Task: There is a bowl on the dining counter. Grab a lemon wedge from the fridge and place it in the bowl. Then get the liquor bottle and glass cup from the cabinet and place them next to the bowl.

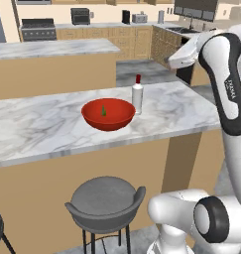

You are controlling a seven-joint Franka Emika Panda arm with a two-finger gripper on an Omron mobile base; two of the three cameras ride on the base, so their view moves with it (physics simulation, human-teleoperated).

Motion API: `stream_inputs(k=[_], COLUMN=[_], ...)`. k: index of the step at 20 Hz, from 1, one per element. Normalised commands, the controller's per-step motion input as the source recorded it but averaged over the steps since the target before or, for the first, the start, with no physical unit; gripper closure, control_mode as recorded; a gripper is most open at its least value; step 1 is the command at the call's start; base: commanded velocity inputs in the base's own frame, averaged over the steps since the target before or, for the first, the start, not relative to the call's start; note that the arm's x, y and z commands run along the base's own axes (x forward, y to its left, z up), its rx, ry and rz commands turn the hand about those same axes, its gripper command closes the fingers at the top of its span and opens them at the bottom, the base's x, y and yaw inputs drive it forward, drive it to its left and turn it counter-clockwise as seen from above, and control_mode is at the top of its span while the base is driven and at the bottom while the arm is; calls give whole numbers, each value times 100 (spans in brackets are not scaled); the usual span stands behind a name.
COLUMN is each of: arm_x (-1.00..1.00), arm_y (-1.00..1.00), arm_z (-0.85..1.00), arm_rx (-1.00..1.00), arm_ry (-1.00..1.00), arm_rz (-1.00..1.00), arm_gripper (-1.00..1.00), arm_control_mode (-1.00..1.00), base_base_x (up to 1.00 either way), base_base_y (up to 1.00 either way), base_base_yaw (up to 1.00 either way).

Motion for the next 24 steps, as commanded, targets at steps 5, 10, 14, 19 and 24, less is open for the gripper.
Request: stream_inputs(k=[5,10,14,19,24], arm_x=[-100,-98,-41,0,-7], arm_y=[-43,-7,0,-7,-18], arm_z=[-11,-66,-67,-31,-4], arm_rx=[-21,-20,-4,7,3], arm_ry=[33,22,28,34,3], arm_rz=[-38,-42,-39,-21,-3], arm_gripper=[-100,-100,-100,-100,-100], arm_control_mode=[-100,-100,-100,-100,100], base_base_x=[0,0,0,0,-9], base_base_y=[0,0,0,0,-25], base_base_yaw=[0,0,0,0,-3])
